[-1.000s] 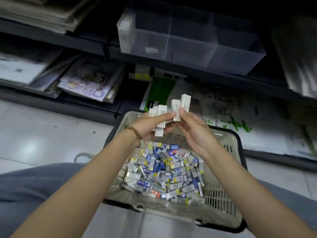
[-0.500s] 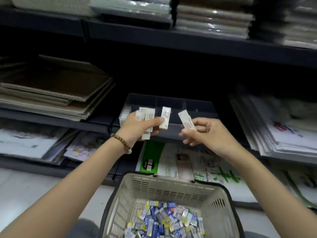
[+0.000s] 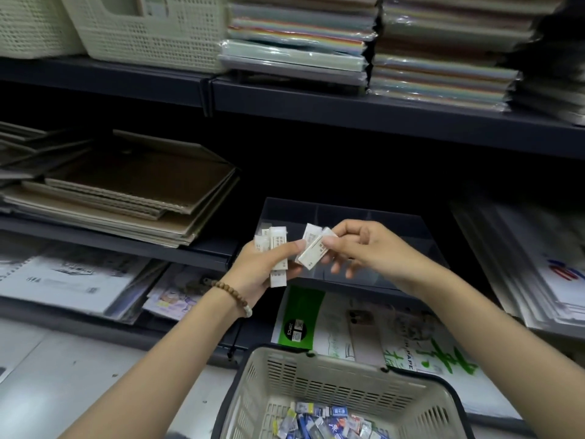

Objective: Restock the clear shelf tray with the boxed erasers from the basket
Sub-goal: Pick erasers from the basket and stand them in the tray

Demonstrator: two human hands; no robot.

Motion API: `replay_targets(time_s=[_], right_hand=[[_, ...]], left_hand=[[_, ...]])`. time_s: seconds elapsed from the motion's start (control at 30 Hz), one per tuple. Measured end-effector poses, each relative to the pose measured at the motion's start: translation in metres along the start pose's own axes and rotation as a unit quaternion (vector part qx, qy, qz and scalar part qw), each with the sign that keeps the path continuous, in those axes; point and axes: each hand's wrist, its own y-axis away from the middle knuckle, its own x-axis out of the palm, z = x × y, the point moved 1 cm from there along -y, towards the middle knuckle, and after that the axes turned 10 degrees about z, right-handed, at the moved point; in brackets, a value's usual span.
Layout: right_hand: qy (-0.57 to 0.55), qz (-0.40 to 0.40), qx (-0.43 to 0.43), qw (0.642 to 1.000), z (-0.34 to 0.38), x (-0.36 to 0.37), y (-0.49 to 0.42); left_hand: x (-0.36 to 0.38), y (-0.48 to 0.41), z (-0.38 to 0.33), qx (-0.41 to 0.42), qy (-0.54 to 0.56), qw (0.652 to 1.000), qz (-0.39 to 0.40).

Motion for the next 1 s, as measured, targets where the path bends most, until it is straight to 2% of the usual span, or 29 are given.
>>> replay_targets(time_s=[0.3, 0.37, 0.5, 0.57, 0.63, 0.7, 0.8, 0.9, 1.0], right_hand=[[-0.023, -0.102, -0.002, 0.994, -0.002, 0.01, -0.02], [-0.028, -0.094, -0.01, 0.995, 0.0, 0.006, -0.023], [-0.04, -0.028, -0.003, 0.999, 0.01, -0.004, -0.032], [-0.058, -0.016, 0.003, 0.998, 0.013, -0.008, -0.04], [-0.07, -0.028, -0.003, 0.997, 0.012, -0.01, -0.05], [-0.032, -0.057, -0.011, 0.998, 0.009, -0.009, -0.062], [0.123, -0.084, -0.006, 0.989, -0.004, -0.002, -0.081], [0.283, -0.074, -0.002, 0.956, -0.02, 0.011, -0.097], [0.323, -0.085, -0.009, 0.942, -0.029, 0.018, -0.11]], left_hand=[[-0.007, 0.003, -0.007, 0.023, -0.037, 0.999, 0.029], [-0.009, 0.002, -0.011, 0.033, -0.061, 0.997, 0.035], [-0.014, -0.004, -0.021, 0.04, -0.113, 0.992, 0.025], [-0.02, -0.009, -0.027, 0.04, -0.136, 0.99, -0.002], [-0.034, -0.014, -0.033, 0.047, -0.112, 0.99, -0.065], [-0.056, -0.017, -0.037, 0.06, -0.068, 0.985, -0.145], [-0.087, -0.015, -0.029, 0.062, -0.008, 0.977, -0.204], [-0.097, -0.015, -0.008, 0.006, 0.0, 0.975, -0.221], [-0.094, -0.02, 0.006, -0.031, 0.014, 0.98, -0.195]])
